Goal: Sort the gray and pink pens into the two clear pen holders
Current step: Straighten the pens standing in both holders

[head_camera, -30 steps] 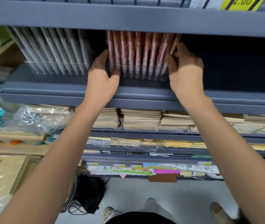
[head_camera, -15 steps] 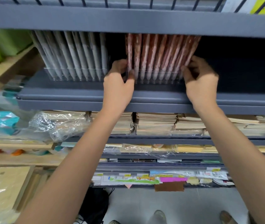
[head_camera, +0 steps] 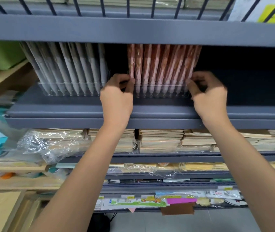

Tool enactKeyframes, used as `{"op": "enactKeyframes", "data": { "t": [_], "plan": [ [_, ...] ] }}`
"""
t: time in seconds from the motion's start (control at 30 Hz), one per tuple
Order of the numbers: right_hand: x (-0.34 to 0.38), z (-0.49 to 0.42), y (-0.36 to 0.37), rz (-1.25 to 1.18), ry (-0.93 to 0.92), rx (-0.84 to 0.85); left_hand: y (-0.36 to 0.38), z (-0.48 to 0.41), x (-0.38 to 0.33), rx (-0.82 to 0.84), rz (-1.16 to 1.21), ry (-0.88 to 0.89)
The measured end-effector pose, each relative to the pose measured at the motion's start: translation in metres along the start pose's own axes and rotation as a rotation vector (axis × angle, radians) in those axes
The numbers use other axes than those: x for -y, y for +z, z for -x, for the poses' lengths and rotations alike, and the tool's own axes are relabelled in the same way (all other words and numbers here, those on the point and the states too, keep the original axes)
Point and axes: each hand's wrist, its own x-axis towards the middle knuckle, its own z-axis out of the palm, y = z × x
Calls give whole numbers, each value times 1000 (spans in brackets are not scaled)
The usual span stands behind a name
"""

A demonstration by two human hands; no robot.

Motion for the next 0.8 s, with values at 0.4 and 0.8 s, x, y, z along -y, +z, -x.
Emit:
{"op": "enactKeyframes", "data": {
  "t": [0.4,0.8],
  "plan": [
    [-6,-4,2,-53,36,-35,-3,4,-1,-21,100,-53],
    [-6,-4,1,-30,27,-16,9,17,-10,-125,-135,37]
  ]
}}
